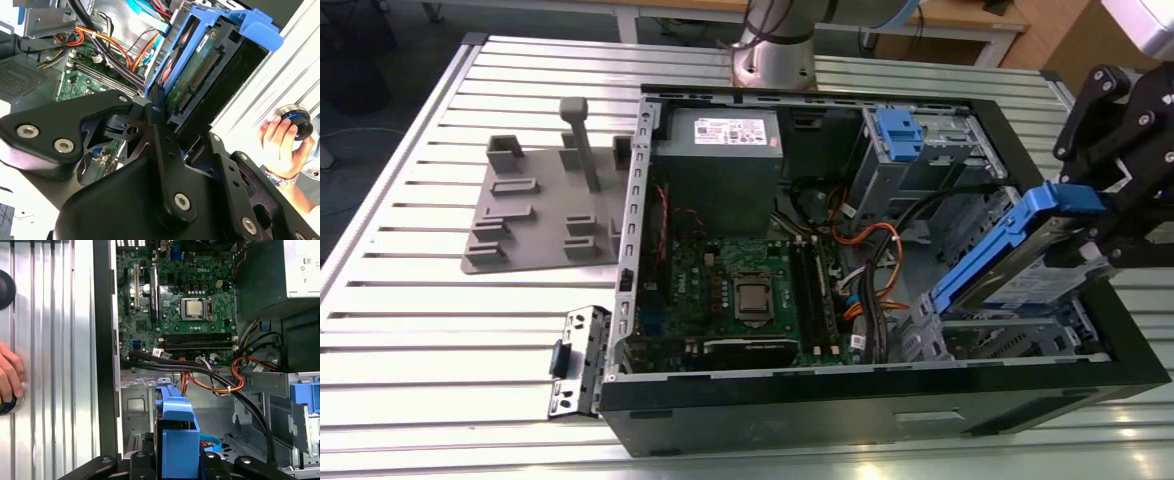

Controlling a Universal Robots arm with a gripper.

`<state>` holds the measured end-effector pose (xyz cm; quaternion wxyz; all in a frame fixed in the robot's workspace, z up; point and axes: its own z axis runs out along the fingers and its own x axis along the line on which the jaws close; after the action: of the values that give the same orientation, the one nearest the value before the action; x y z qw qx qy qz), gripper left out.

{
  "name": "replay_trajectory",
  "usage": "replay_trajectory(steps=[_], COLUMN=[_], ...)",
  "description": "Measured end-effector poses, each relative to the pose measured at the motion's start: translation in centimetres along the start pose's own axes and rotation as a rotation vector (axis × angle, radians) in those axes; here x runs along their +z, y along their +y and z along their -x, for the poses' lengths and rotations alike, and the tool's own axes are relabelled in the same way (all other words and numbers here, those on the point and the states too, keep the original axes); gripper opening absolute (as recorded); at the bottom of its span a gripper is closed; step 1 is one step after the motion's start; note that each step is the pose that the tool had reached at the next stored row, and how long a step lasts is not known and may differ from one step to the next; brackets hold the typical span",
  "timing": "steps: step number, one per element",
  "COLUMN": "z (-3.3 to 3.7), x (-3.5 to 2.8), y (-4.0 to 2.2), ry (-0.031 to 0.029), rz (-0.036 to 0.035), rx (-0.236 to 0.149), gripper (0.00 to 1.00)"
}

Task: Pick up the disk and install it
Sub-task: 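Insert the disk into the insertion slot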

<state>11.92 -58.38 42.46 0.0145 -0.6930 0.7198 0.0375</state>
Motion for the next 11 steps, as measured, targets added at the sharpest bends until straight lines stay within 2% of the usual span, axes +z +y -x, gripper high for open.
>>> replay_trajectory(steps=[11], z=[-0.15], x=[1.98], y=[-0.07], ry=[0.0002], rz=[0.0006], rx=[0.000], gripper=[0.36])
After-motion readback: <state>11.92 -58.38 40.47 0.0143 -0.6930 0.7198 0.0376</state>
